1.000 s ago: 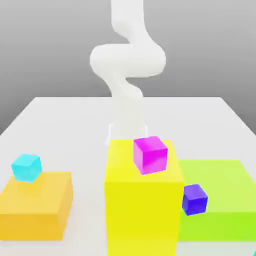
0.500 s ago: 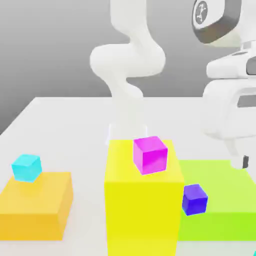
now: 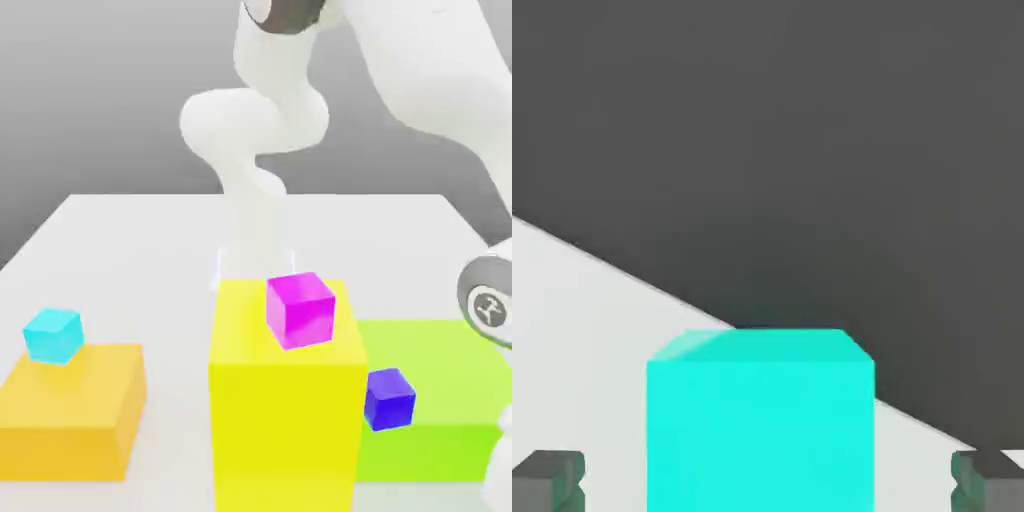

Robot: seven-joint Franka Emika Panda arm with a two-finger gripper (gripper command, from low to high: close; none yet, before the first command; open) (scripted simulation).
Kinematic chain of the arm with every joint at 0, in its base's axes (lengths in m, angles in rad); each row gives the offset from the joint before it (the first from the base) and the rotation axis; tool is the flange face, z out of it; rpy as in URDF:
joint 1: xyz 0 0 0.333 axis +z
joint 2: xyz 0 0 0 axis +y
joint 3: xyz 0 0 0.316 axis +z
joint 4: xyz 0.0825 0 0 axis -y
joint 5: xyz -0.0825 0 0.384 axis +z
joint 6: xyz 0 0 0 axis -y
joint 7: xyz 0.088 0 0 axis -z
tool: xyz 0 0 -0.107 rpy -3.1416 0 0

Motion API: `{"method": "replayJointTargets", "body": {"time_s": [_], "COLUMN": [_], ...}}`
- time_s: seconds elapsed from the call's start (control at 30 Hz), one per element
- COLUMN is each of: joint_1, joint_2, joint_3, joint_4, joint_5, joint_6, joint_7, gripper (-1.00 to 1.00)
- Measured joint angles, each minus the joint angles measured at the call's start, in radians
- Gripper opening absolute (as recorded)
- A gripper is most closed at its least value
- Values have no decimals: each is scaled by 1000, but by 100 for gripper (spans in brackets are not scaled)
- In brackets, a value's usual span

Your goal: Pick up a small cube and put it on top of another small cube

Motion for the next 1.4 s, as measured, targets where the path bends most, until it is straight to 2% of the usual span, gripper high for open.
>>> {"method": "replayJointTargets", "body": {"time_s": [0.17,0.33,0.6,0.8,0.97,1.1,1.27,1.3,1.4], "joint_1": [4,-29,-206,-338,-609,-716,-721,-719,-719], "joint_2": [13,-117,-350,-537,-757,-924,-832,-810,-810], "joint_3": [-4,15,-143,-274,-403,-493,-517,-520,-520], "joint_4": [3,-16,-125,-275,-455,-607,-701,-710,-710], "joint_5": [0,34,47,70,90,117,171,176,176], "joint_6": [10,-80,-116,-145,-202,-247,-99,-70,-70], "joint_7": [0,-32,-35,-6,47,89,76,72,72], "gripper": [-100,-100,-100,-100,-100,-100,-100,100,100]}}
